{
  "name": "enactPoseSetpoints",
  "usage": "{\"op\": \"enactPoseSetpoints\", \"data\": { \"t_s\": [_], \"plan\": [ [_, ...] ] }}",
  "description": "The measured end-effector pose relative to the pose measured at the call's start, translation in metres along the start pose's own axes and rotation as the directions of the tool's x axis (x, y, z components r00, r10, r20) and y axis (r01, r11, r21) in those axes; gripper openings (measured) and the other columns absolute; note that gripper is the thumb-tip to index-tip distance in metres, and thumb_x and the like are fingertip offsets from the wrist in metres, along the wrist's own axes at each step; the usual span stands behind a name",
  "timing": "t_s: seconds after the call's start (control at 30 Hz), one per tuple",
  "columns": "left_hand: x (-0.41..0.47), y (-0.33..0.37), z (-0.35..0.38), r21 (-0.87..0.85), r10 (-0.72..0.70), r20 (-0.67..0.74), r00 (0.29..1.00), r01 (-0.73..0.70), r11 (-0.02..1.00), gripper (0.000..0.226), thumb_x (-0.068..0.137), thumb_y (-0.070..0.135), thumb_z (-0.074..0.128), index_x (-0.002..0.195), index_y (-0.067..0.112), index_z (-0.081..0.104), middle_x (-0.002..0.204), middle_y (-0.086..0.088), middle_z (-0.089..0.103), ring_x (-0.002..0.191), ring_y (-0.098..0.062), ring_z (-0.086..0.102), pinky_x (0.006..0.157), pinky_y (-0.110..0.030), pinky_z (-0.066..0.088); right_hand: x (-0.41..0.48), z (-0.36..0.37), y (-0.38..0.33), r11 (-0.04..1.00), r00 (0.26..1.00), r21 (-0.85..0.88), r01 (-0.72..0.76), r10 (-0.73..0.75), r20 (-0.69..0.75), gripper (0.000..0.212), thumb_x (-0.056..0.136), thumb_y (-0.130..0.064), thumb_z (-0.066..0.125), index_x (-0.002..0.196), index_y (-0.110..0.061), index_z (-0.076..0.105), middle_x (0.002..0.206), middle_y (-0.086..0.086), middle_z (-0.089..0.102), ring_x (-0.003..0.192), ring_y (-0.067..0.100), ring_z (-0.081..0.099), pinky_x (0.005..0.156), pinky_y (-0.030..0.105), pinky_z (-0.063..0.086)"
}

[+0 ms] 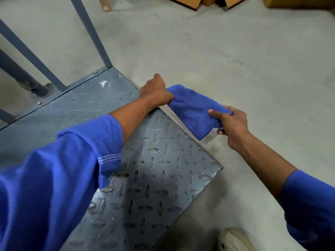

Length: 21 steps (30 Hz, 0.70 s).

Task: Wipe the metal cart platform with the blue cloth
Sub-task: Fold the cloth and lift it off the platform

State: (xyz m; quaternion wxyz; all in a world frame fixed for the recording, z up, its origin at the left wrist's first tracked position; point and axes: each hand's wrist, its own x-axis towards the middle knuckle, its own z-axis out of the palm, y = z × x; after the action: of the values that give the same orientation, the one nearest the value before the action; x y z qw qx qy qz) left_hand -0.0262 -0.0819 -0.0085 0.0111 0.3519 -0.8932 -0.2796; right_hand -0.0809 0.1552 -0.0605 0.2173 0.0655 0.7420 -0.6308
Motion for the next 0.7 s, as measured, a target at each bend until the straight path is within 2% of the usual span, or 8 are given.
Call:
{"op": "enactPoseSetpoints", "data": {
  "t_s": [0.17,0.27,0.4,0.53,0.57,0.63,0.67,0.7],
  "plan": [
    [0.005,0.004,0.012,0.257,0.063,0.002,0.998,-0.061,0.964,0.048,0.084,0.015,0.073,0.128,0.013,0.055,0.129,-0.013,0.065,0.12,-0.037,0.063,0.083,-0.036,0.042,0.014,0.008,0.011,0.994,0.999,-0.111,0.006,-0.01,-0.037,0.022,0.084,-0.021,0.089,0.092,-0.022,0.068,0.088,0.0,0.071,0.069,0.019,0.059,0.05,0.029,0.044],
    [0.01,0.0,0.015,0.356,0.113,0.068,0.991,-0.13,0.925,0.041,0.088,0.014,0.067,0.128,0.02,0.064,0.133,-0.012,0.066,0.128,-0.033,0.059,0.094,-0.037,0.046,0.021,0.013,0.017,0.982,0.997,-0.186,0.026,-0.04,-0.069,0.025,0.082,-0.025,0.088,0.09,-0.026,0.064,0.093,0.001,0.074,0.069,0.02,0.062,0.053,0.031,0.046],
    [0.016,-0.001,0.026,0.622,0.129,0.285,0.95,-0.286,0.729,0.05,0.098,0.026,0.059,0.147,0.036,0.059,0.148,-0.009,0.05,0.148,-0.03,0.031,0.116,-0.048,0.035,0.025,0.018,0.024,0.898,0.991,-0.438,0.042,-0.094,-0.097,0.021,0.081,-0.029,0.082,0.088,-0.027,0.062,0.088,0.003,0.075,0.062,0.026,0.065,0.053,0.037,0.055],
    [0.024,-0.004,0.035,0.72,0.104,0.417,0.903,-0.398,0.569,0.058,0.095,0.026,0.06,0.152,0.034,0.055,0.157,-0.009,0.04,0.153,-0.03,0.022,0.123,-0.054,0.026,0.026,0.018,0.009,0.829,0.999,-0.56,0.005,-0.025,-0.028,0.022,0.085,-0.028,0.08,0.097,-0.024,0.063,0.095,0.006,0.076,0.064,0.025,0.07,0.058,0.036,0.057],
    [0.025,-0.005,0.037,0.725,0.091,0.426,0.9,-0.4,0.56,0.059,0.094,0.026,0.06,0.153,0.033,0.055,0.158,-0.009,0.04,0.153,-0.03,0.023,0.123,-0.054,0.026,0.023,0.017,0.004,0.714,0.998,-0.699,0.051,-0.068,0.003,0.025,0.086,-0.03,0.078,0.105,-0.024,0.064,0.1,0.005,0.076,0.075,0.028,0.073,0.065,0.037,0.057],
    [0.027,-0.005,0.039,0.733,0.076,0.434,0.898,-0.401,0.549,0.06,0.096,0.028,0.059,0.155,0.033,0.053,0.158,-0.01,0.041,0.153,-0.03,0.024,0.123,-0.055,0.026,0.01,0.017,-0.001,0.258,0.936,-0.945,0.2,-0.335,0.107,0.033,0.089,-0.03,0.072,0.12,-0.024,0.063,0.11,0.005,0.071,0.102,0.033,0.069,0.08,0.041,0.047],
    [0.029,-0.006,0.04,0.73,0.075,0.438,0.896,-0.404,0.552,0.059,0.097,0.03,0.058,0.156,0.033,0.051,0.159,-0.01,0.041,0.153,-0.03,0.024,0.123,-0.055,0.025,0.002,0.018,0.001,0.087,0.849,-0.958,0.273,-0.49,0.197,0.032,0.091,-0.031,0.07,0.121,-0.024,0.064,0.115,0.005,0.069,0.109,0.033,0.063,0.086,0.043,0.043],
    [0.029,-0.006,0.04,0.731,0.068,0.442,0.895,-0.403,0.551,0.059,0.097,0.031,0.058,0.156,0.033,0.05,0.159,-0.01,0.041,0.154,-0.03,0.024,0.123,-0.056,0.025,-0.005,0.02,0.005,-0.005,0.763,-0.936,0.353,-0.578,0.291,0.027,0.095,-0.035,0.067,0.119,-0.024,0.066,0.117,0.004,0.068,0.111,0.032,0.06,0.091,0.045,0.041]
  ]
}}
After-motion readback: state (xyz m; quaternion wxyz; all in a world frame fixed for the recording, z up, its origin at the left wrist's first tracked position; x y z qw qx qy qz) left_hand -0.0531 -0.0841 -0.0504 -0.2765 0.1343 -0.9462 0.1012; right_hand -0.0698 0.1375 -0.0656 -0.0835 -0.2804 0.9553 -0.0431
